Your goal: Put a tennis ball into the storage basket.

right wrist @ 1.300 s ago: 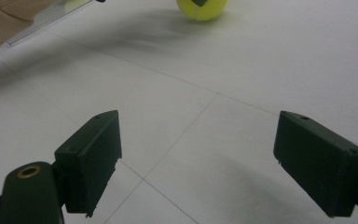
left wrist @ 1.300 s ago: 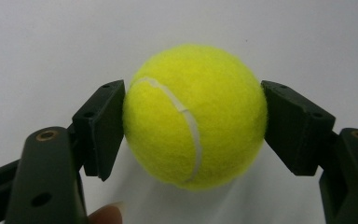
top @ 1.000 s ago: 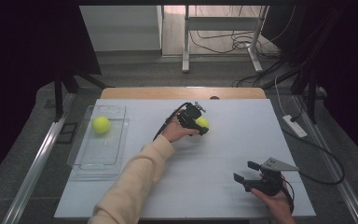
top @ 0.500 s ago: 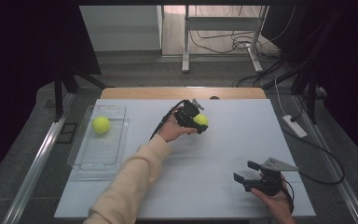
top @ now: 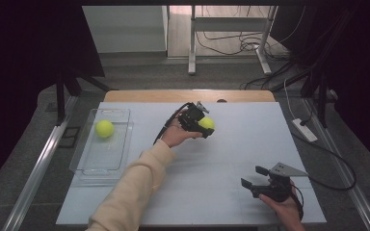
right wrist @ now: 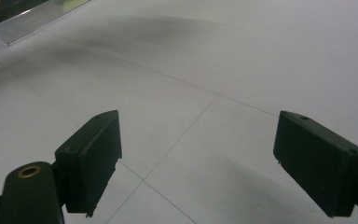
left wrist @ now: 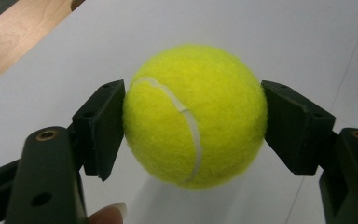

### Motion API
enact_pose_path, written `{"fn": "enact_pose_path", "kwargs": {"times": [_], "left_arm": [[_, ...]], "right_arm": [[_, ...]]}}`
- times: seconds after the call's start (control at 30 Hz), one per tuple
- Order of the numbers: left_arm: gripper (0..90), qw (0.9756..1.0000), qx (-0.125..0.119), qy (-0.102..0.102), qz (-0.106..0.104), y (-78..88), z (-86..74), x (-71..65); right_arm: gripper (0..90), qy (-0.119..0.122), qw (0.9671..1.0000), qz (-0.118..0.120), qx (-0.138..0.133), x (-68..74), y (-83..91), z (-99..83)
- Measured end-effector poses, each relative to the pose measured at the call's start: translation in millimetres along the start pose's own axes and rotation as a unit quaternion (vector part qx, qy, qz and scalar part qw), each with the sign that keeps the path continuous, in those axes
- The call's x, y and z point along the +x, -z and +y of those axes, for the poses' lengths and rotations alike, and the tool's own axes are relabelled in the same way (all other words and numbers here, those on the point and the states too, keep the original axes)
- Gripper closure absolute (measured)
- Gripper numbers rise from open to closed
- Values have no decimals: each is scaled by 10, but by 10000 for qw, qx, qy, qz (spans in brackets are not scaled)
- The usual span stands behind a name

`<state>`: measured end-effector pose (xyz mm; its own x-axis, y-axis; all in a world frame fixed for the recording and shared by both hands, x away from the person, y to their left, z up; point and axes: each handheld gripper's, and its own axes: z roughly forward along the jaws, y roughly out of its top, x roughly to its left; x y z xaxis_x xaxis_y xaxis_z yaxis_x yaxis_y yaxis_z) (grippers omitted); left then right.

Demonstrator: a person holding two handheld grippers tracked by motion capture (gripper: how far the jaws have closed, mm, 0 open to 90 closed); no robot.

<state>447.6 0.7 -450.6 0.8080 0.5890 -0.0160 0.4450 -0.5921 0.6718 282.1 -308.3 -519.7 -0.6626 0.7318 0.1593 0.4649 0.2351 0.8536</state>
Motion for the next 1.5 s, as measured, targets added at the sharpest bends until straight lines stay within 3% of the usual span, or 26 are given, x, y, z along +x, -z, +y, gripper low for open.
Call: {"fn": "enact_pose_path", "kwargs": {"times": [0.47,1.5], "left_arm": [[273,10000,-88,-28,7,86,-53,-35],[272,9989,-440,60,178,481,-242,-52]], "right_arm": [[152,0,10000,11,-20,2,1,5],[151,42,9999,-23,-94,63,7,61]]}}
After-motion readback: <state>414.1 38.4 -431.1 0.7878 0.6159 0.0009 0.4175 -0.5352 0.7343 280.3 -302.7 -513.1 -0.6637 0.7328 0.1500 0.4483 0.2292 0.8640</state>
